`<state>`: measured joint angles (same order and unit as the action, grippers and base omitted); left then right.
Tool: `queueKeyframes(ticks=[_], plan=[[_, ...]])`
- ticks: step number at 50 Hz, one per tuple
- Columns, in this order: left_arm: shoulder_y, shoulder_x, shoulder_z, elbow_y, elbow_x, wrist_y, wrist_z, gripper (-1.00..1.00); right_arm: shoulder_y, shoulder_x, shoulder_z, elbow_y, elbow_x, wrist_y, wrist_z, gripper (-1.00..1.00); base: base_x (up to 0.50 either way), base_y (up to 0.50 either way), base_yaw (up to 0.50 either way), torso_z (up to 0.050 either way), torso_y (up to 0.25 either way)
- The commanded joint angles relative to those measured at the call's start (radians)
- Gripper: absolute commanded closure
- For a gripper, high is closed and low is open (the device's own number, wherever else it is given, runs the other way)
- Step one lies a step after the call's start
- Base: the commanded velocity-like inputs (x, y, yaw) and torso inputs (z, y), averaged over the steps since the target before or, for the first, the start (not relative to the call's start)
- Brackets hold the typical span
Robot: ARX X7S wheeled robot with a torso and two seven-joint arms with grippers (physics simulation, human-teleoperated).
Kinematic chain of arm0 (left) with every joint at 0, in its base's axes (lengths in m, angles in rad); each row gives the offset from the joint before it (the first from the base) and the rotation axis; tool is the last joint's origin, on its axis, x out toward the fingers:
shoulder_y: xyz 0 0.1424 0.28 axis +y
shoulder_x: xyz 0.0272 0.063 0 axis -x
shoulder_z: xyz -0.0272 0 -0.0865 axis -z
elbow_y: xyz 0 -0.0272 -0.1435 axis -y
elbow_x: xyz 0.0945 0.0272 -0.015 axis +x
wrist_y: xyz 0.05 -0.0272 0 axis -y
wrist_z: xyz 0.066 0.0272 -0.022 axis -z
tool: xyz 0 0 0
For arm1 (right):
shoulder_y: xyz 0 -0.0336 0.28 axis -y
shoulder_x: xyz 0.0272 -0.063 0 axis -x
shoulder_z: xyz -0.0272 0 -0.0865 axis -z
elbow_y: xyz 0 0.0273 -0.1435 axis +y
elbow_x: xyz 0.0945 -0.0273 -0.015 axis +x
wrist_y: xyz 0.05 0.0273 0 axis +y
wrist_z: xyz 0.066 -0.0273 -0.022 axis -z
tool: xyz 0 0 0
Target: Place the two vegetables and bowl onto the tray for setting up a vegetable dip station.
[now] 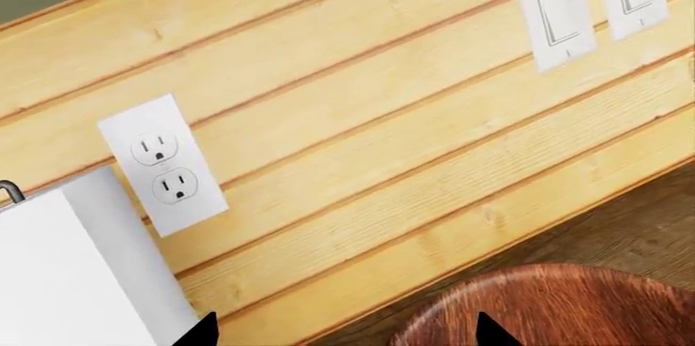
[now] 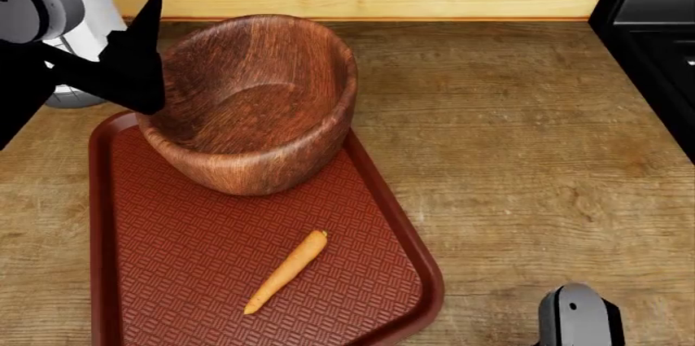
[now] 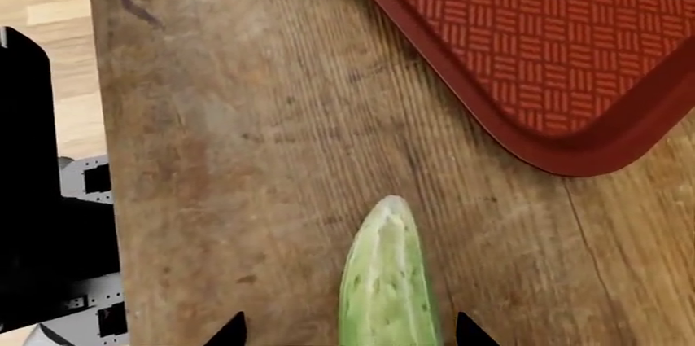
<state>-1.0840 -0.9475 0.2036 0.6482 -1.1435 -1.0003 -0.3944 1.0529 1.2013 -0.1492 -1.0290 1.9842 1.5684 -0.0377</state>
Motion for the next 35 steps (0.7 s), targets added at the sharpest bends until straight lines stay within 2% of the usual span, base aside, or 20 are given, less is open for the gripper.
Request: queueKeyframes(ticks=[1,15,18,19,20,23,24,29,35], plan=[[0.007,0.003,0.008,-0.005,0.011,0.011,0.007,-1.0,-0.104,0.006,0.011,-0.018,-0.066,0.002,0.055,1.0,0.0,0.0,0.0,0.0,-0.01],[0.042,-0.01,-0.007,-0.01,0.015,0.036,0.011,-1.0,-0.08,0.005,-0.014,-0.018,-0.095,0.002,0.042,1.0,0.0,0.0,0.0,0.0,-0.002],[0.045,-0.012,-0.011,-0.009,0.012,0.039,0.01,-1.0,-0.007,0.01,-0.058,-0.018,-0.075,0.002,0.048,1.0,0.0,0.0,0.0,0.0,-0.004],[0.046,-0.012,-0.012,-0.009,0.011,0.039,0.009,-1.0,0.011,0.015,-0.055,-0.018,-0.078,0.002,0.031,1.0,0.0,0.0,0.0,0.0,0.0],[0.047,-0.014,-0.013,-0.006,0.008,0.038,0.007,-1.0,-0.019,0.028,0.048,-0.014,-0.103,-0.005,-0.059,1.0,0.0,0.0,0.0,0.0,0.0],[0.056,-0.021,-0.022,0.006,-0.003,0.04,0.001,-1.0,0.121,0.046,-0.029,-0.004,-0.133,-0.006,-0.127,1.0,0.0,0.0,0.0,0.0,0.0],[0.06,-0.025,-0.027,0.009,-0.007,0.041,0.0,-1.0,0.218,0.042,-0.079,0.006,-0.124,-0.003,-0.139,1.0,0.0,0.0,0.0,0.0,0.0],[0.068,-0.033,-0.037,0.009,-0.013,0.046,-0.002,-1.0,0.591,0.022,-0.351,0.087,-0.046,-0.001,-0.097,1.0,0.0,0.0,0.0,0.0,0.0],[0.077,-0.035,-0.04,0.007,-0.009,0.055,0.001,-1.0,0.794,0.001,-0.519,0.126,-0.02,-0.006,-0.079,1.0,0.0,0.0,0.0,0.0,0.0]])
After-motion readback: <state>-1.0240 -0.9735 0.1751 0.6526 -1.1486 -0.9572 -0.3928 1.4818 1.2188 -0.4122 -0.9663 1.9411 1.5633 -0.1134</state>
